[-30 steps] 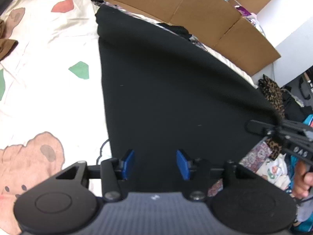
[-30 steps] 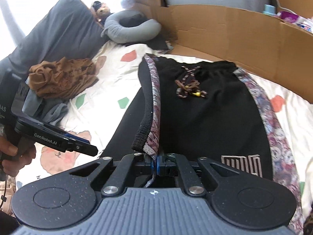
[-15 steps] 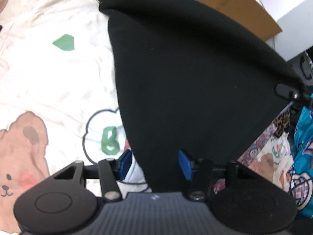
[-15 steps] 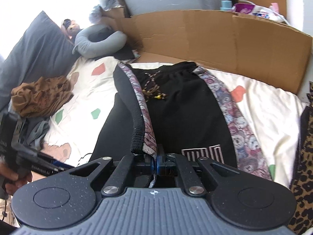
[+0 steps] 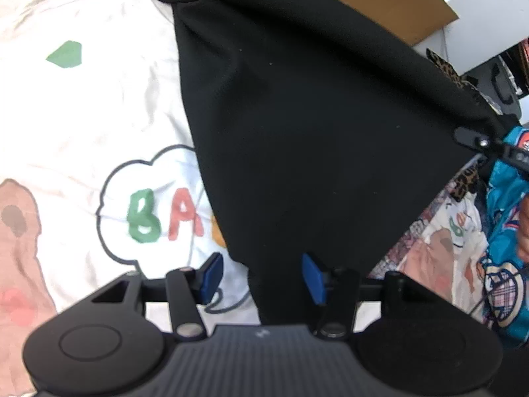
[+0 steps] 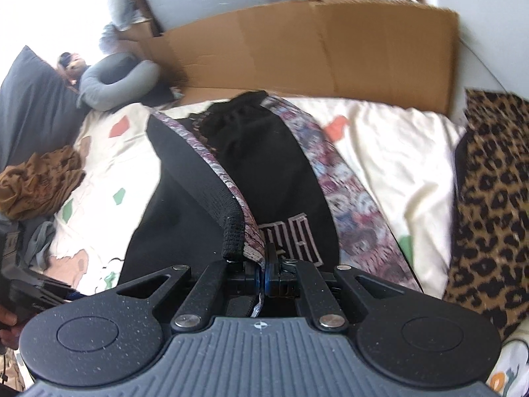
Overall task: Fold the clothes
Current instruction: 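Grasp the shorts side edge with the right gripper and fold it lengthwise while the left gripper opens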
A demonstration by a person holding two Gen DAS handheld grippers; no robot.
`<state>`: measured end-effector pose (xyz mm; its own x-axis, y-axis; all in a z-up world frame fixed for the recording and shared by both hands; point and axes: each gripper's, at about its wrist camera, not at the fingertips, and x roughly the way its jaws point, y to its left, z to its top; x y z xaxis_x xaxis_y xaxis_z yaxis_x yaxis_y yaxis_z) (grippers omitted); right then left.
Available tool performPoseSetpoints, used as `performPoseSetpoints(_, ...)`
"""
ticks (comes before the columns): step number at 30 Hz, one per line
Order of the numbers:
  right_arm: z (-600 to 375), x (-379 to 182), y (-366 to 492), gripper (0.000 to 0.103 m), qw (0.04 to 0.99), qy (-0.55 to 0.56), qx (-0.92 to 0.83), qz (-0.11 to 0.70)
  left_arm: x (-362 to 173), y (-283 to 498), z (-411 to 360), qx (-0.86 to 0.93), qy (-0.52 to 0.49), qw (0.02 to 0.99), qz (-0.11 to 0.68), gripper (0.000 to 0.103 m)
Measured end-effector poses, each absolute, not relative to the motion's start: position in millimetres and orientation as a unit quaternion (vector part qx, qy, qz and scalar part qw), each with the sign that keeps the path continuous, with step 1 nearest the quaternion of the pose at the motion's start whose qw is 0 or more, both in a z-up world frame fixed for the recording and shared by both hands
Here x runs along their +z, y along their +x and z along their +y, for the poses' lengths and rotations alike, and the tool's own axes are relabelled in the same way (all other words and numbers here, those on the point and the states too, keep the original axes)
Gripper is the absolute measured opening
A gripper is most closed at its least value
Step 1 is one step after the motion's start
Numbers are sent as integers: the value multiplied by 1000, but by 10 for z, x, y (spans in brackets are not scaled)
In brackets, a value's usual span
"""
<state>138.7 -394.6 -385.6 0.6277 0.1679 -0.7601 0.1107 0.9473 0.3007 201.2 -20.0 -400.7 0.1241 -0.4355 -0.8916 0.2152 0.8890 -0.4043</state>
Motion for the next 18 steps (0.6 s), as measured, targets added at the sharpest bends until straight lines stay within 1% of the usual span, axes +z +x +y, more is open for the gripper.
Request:
performPoseSetpoints(9,-4141,-4380,1287,1,858,213,-37,465,-3993,1869,-220,-223,-93,749,617,54)
performPoseSetpoints(11,-4165,-4481,1261,3,852,225,-47,471,-3994,1830,-244,-226,-95,748,617,54)
performPoseSetpoints(15,-4201,-4604,1232,4,846,219,-66,482,-4052,1877,-136,-224,-112,741,623,54)
performPoseSetpoints(18,-4277,-4646,1202,14,844,230,-76,479,-4125,1893,-112,-226,-122,733,630,54)
